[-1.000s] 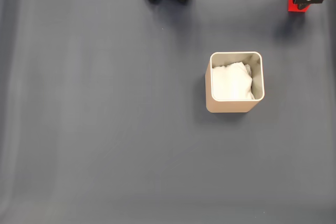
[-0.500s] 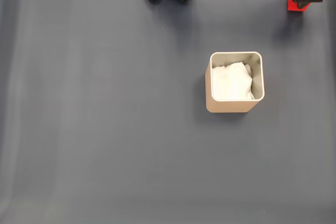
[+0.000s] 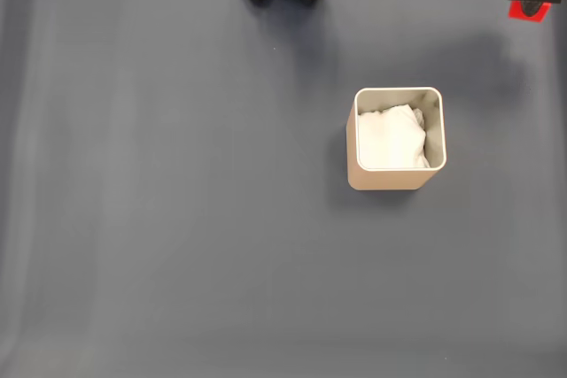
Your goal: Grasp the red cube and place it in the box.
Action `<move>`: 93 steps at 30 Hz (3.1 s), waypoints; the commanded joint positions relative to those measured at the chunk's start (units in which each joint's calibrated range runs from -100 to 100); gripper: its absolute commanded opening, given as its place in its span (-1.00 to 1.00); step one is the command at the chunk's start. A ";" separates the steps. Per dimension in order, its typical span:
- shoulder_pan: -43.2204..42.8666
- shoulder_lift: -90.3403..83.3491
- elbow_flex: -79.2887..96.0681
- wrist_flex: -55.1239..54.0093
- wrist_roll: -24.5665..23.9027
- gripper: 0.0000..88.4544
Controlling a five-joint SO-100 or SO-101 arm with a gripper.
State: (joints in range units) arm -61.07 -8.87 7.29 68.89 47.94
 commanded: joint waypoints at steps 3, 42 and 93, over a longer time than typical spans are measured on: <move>3.03 -4.50 -8.29 7.48 -1.47 -0.89; 36.54 -13.15 -9.02 15.93 1.71 -0.92; 41.58 -15.49 -0.90 10.02 1.95 -0.57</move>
State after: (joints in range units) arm -20.03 -21.44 7.01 79.61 50.04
